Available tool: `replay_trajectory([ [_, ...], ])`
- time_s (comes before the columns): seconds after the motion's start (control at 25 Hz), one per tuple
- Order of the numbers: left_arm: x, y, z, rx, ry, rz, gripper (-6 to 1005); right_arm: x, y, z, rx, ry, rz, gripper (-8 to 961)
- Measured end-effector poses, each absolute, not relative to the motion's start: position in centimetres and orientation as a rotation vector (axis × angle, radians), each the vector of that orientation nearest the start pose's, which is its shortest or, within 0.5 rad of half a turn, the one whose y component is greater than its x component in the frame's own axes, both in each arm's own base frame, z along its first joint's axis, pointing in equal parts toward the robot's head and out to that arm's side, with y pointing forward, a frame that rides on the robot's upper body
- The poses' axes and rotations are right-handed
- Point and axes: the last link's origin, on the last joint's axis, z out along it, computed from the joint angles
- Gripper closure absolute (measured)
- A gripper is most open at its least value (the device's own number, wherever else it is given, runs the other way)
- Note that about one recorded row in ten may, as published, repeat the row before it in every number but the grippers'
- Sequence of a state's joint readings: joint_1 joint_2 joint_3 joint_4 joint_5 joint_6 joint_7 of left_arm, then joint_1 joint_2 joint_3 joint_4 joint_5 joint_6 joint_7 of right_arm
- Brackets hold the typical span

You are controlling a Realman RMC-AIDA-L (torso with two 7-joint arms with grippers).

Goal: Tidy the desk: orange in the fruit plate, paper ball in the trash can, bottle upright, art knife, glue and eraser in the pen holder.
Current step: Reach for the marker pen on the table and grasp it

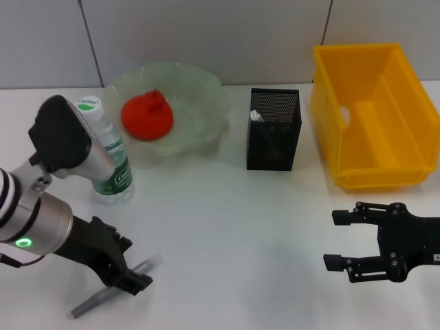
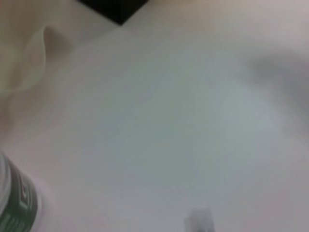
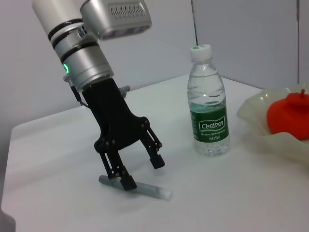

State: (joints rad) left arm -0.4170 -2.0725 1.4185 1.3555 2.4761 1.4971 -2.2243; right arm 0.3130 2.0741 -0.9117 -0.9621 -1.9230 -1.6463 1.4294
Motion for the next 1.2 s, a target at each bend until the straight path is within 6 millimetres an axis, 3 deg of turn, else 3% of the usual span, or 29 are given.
replay_trajectory([
  [0.28,-22.3,31.7,-2.1,-2.745,-0.688,0.560,202,27.1,29.0,2.1,-2.819,0.482,0.557,118],
  [0.64,-21.5,31.6,-2.4,-2.742,-0.663,0.573,206,27.1,29.3,2.1,-2.809,0.478,0.540,118],
  [0.88,-21.1,31.3,-2.7,-2.705,-0.628,0.723,208,27.0,29.5,2.1,-2.810,0.475,0.538,119],
  [1.12,-20.8,31.4,-2.8,-2.691,-0.621,0.753,401,26.8,29.6,2.0,-2.815,0.471,0.539,118],
  [1.2,-20.8,31.4,-2.8,-2.690,-0.622,0.753,411,26.8,29.6,2.0,-2.814,0.475,0.541,119],
])
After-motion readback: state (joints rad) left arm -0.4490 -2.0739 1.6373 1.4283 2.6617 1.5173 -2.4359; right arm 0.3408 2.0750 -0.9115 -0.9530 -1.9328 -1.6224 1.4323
